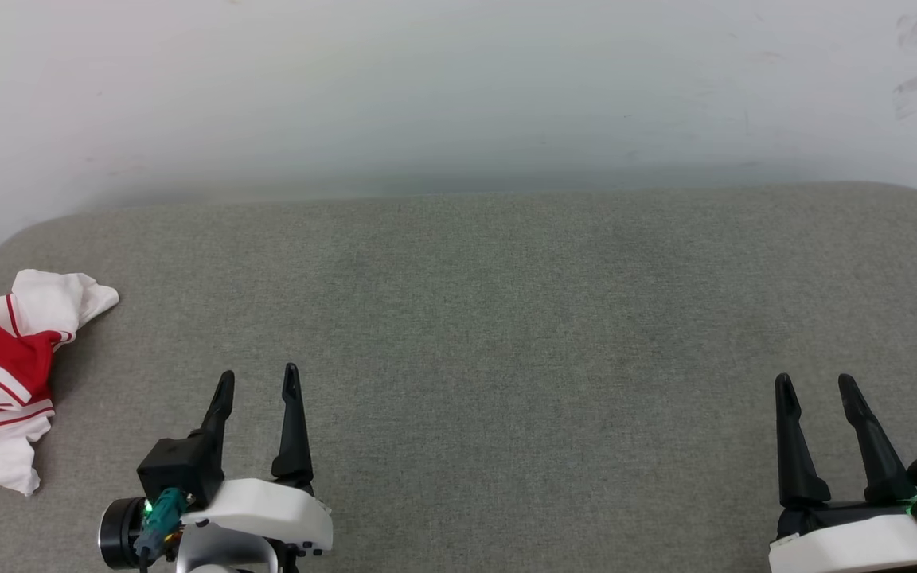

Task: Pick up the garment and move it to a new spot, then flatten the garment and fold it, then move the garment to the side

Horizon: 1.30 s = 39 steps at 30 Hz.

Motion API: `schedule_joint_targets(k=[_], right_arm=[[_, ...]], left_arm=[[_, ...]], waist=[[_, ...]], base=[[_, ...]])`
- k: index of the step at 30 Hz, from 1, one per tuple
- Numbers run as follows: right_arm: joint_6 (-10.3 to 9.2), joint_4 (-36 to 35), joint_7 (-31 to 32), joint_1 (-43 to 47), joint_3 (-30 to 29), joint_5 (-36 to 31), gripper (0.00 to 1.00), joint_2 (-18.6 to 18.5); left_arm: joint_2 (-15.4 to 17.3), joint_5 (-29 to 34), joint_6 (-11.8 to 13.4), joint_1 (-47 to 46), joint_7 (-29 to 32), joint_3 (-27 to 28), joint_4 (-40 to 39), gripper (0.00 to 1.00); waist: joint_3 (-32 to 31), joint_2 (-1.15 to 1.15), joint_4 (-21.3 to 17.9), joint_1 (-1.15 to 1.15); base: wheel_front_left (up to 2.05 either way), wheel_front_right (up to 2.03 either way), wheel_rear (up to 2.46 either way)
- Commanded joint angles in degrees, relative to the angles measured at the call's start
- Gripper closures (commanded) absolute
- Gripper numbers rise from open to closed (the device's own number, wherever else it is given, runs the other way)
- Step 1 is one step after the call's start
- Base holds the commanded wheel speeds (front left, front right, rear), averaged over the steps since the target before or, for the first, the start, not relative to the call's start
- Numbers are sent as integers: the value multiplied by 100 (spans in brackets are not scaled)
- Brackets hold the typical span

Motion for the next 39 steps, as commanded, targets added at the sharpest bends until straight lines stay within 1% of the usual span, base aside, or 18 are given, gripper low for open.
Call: schedule_joint_targets(k=[1,6,11,22,30,39], right_arm=[[12,-85,-62,40,11,-147,0,-11],[12,-119,-127,89,5,-327,0,-11],[13,-151,-171,136,12,-458,0,-10],[9,-194,-291,208,15,-564,0,-8],[9,-198,-370,267,-24,-628,0,-8],[9,-137,-363,275,-5,-455,0,-8]], left_arm=[[9,143,-32,40,-52,-15,-43,0],[-30,301,-106,57,-113,10,-82,0],[-88,450,-234,92,-170,84,-97,0],[-198,795,-493,174,-283,247,-95,0],[-233,1044,-571,194,-368,316,-78,0],[-242,895,-587,178,-371,325,-28,0]], waist=[[4,0,4,0],[18,0,16,0],[24,0,21,0],[17,0,26,0],[22,0,26,0],[21,0,36,0]], base=[[0,0,0],[0,0,0],[0,0,0],[0,0,0],[0,0,0],[0,0,0]])
